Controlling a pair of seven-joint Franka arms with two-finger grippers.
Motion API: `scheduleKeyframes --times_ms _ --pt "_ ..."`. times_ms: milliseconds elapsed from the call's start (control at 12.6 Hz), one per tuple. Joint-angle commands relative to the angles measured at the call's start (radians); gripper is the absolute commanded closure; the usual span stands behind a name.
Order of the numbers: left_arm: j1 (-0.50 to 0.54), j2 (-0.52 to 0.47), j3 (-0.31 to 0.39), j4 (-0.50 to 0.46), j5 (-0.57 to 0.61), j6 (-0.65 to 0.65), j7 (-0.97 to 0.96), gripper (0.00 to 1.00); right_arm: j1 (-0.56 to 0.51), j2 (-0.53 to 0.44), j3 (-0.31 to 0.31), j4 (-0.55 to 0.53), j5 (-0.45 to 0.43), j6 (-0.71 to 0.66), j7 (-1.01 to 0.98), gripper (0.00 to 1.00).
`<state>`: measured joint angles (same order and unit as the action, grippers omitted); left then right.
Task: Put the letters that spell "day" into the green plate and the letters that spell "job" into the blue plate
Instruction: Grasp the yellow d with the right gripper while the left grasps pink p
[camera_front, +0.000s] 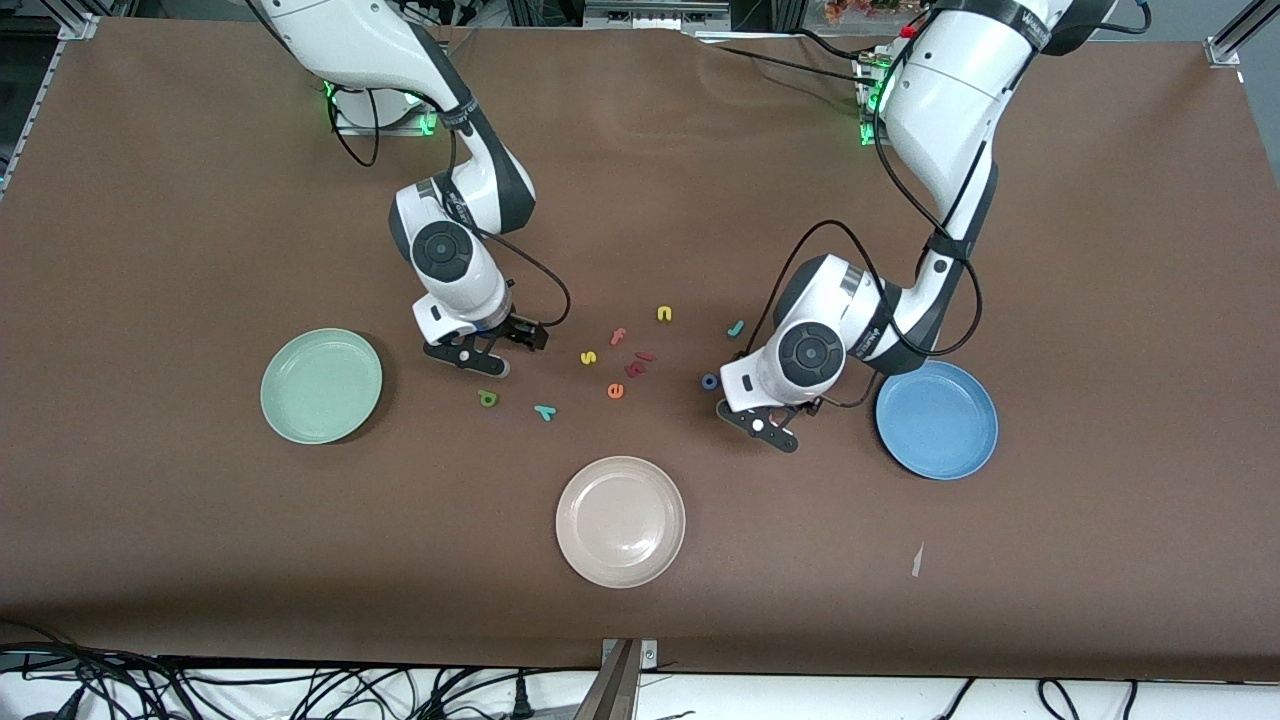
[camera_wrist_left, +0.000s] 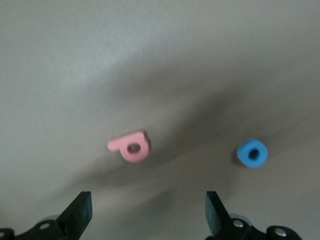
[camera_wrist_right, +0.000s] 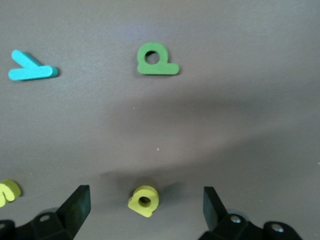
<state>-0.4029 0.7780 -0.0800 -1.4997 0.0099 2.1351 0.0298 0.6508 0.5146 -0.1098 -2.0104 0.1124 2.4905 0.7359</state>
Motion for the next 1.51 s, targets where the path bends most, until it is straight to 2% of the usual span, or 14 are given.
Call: scheduleKeyframes --times_ms 0,238,397,556,715,794,953,1429 --pt "-0.005 0.049 0.002 0.056 -0.010 0.069 0.061 0.00 0.018 0.010 -0.004 0.002 0.015 0.019 -0.001 0.00" --pt "0.022 0.078 0.002 0.058 -0.013 0.120 0.238 0.00 0.021 0.034 -0.001 0.002 0.015 0.045 0.003 0.00" --pt "0.024 0.073 0.002 0.056 -0.008 0.121 0.289 0.00 0.021 0.041 0.010 0.002 0.016 0.056 0.004 0.00" --pt "0.012 0.069 0.000 0.058 0.045 0.121 0.309 0.00 0.020 0.041 0.010 0.002 0.021 0.054 0.004 0.01" --pt "0.012 0.067 -0.001 0.058 0.141 0.121 0.309 0.00 0.020 0.039 0.010 0.002 0.021 0.054 0.000 0.06" --pt "0.013 0.066 -0.003 0.056 0.156 0.121 0.309 0.00 0.020 0.039 0.010 0.002 0.021 0.054 0.000 0.12" --pt "0.012 0.064 -0.004 0.056 0.151 0.120 0.300 0.00 0.018 0.038 0.010 -0.002 0.023 0.054 0.000 0.23" --pt "0.012 0.073 -0.004 0.055 0.145 0.123 0.299 0.00 0.017 0.035 0.010 -0.004 0.023 0.050 0.000 0.49"
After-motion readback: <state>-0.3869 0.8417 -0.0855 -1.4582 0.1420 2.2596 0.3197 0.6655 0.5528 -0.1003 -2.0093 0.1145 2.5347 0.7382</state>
